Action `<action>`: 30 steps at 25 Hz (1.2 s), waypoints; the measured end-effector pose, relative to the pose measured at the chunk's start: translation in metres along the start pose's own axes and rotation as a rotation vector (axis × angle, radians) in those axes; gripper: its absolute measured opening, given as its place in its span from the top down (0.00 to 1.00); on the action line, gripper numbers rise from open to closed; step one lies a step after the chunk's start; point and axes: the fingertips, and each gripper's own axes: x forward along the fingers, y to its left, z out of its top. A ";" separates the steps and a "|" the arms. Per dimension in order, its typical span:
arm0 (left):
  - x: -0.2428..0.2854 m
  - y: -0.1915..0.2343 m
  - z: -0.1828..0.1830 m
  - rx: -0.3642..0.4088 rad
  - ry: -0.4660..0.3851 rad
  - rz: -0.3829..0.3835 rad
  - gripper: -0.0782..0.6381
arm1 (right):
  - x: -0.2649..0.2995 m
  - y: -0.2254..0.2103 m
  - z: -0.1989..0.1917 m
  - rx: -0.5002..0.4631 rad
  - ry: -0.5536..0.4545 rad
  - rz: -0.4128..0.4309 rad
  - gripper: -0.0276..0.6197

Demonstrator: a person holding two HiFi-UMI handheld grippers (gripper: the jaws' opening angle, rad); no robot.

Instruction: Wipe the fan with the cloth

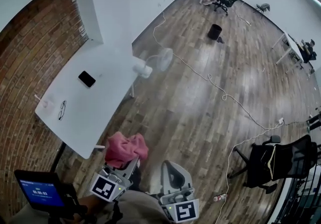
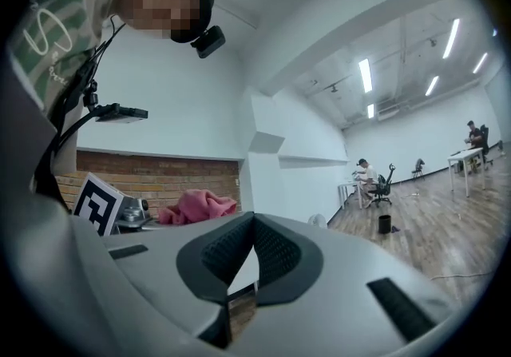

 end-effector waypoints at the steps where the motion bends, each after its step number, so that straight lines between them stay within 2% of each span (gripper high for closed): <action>1: 0.004 0.008 0.001 0.003 -0.004 -0.007 0.81 | 0.010 0.003 -0.001 -0.007 0.005 0.005 0.94; 4: 0.010 0.029 0.003 0.001 -0.014 -0.021 0.81 | 0.040 0.009 -0.005 -0.001 0.010 0.022 0.94; 8: 0.024 0.035 -0.001 -0.013 0.002 -0.056 0.81 | 0.058 0.002 0.000 0.023 -0.005 0.020 0.92; 14: 0.040 0.050 -0.002 -0.055 -0.019 -0.122 0.81 | 0.085 0.002 -0.005 0.049 -0.012 0.046 0.92; 20: 0.052 0.063 -0.011 -0.059 0.014 -0.110 0.81 | 0.107 0.003 -0.021 0.063 0.058 0.107 0.89; 23: 0.062 0.069 -0.014 -0.101 0.028 -0.101 0.81 | 0.117 0.004 -0.030 0.070 0.096 0.137 0.89; 27: 0.077 0.078 -0.016 -0.060 0.045 -0.066 0.81 | 0.134 0.003 -0.039 0.081 0.132 0.177 0.89; 30: 0.094 0.092 -0.010 -0.060 0.027 -0.036 0.81 | 0.155 -0.004 -0.037 0.094 0.127 0.221 0.89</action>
